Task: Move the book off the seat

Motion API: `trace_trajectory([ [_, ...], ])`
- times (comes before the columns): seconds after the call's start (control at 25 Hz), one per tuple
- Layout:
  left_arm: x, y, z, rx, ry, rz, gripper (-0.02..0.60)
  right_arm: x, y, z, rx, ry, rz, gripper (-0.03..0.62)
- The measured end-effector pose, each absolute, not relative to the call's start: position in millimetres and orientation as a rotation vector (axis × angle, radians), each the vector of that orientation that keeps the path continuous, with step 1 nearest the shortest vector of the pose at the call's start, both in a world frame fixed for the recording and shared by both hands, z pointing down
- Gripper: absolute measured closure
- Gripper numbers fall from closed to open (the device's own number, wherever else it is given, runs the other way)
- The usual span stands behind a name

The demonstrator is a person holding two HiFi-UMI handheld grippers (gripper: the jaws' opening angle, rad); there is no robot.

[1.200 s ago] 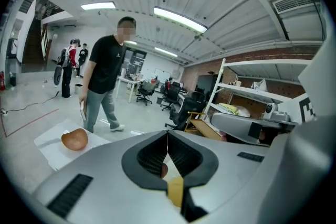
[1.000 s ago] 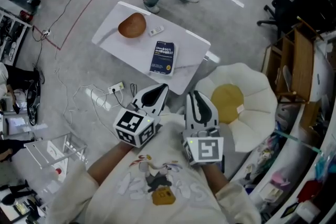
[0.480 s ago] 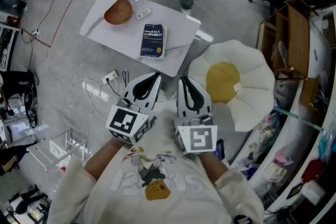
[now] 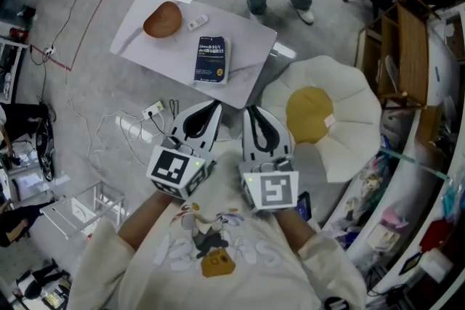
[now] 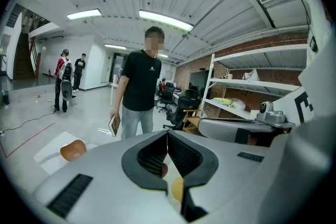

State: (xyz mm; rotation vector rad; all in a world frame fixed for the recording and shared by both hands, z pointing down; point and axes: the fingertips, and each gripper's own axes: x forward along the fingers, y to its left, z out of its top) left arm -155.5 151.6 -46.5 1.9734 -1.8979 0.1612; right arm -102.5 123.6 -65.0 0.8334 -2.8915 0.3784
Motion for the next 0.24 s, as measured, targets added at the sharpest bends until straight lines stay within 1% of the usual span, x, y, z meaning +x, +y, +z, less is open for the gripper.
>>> trace_trajectory([
  [0.24, -160.0, 150.0, -43.0, 1.945, -1.908, 0.16, 0.571, -104.9, 120.2, -60.0, 0.818, -2.889, 0.378, 0.566],
])
